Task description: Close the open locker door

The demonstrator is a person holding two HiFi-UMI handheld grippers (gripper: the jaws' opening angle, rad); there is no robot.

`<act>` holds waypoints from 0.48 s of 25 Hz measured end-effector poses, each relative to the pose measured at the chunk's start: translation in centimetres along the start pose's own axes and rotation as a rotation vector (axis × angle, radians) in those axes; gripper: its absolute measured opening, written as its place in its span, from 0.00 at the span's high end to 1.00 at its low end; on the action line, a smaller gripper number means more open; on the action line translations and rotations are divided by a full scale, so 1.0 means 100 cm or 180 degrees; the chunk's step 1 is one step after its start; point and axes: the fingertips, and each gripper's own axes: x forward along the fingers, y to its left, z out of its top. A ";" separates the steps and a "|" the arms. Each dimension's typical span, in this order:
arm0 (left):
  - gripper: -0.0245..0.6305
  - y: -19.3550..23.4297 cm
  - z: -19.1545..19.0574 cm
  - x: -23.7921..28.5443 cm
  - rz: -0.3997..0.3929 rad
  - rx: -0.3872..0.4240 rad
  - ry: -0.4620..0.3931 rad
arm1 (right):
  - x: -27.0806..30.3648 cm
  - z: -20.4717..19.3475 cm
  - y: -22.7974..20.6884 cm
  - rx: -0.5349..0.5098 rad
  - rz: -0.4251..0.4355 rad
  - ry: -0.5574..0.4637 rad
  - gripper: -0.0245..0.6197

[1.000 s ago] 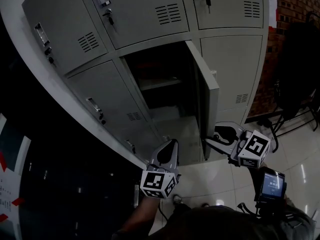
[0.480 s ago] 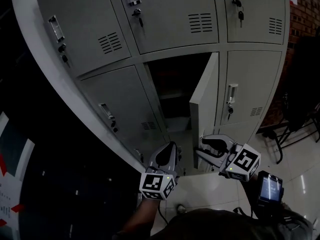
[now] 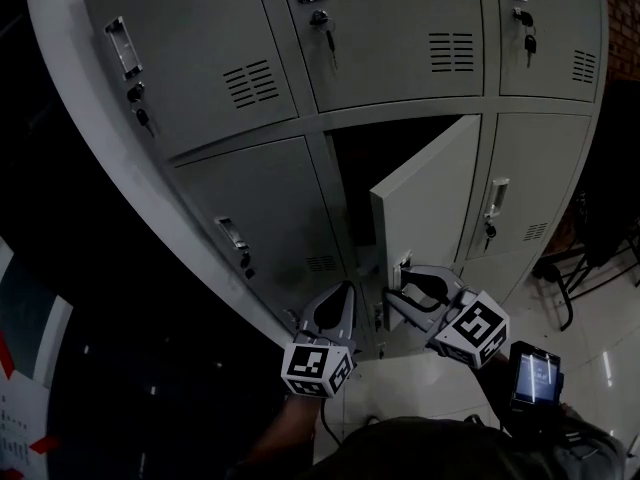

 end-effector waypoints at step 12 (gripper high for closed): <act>0.96 0.056 0.001 0.016 -0.0159 0.0022 -0.0019 | 0.068 -0.005 -0.031 -0.0002 -0.0404 0.0066 0.80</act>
